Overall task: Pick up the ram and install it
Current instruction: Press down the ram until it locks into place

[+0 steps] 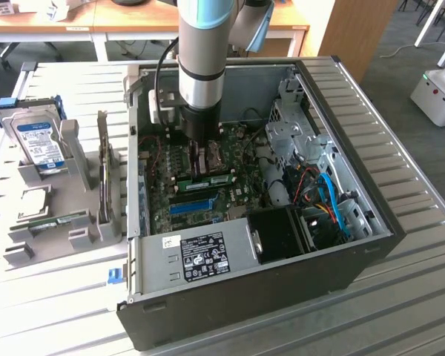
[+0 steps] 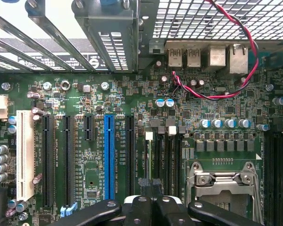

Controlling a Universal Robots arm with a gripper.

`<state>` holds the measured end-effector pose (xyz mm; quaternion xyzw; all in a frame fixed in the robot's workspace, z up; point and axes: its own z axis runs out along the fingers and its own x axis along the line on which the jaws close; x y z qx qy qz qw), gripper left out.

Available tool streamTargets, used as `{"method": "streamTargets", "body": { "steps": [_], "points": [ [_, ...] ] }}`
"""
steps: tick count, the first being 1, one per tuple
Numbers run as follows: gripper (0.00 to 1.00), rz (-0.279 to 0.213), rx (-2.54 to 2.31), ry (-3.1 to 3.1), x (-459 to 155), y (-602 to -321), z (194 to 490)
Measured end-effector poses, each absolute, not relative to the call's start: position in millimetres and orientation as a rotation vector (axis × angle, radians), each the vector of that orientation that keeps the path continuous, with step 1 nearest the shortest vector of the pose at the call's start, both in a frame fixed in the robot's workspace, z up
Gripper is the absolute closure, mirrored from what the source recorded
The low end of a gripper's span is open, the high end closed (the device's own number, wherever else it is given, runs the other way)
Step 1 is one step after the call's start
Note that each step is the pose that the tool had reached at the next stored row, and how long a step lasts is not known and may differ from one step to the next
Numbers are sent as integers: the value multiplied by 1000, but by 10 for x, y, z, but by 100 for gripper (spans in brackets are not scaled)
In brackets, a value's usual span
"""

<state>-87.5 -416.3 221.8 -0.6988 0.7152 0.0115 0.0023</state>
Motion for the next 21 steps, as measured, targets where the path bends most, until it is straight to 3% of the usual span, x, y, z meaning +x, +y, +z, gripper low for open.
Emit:
{"method": "streamTargets", "body": {
  "steps": [21],
  "points": [
    [89,36,-2192,2244,-873,-4163,2519]
  ]
}}
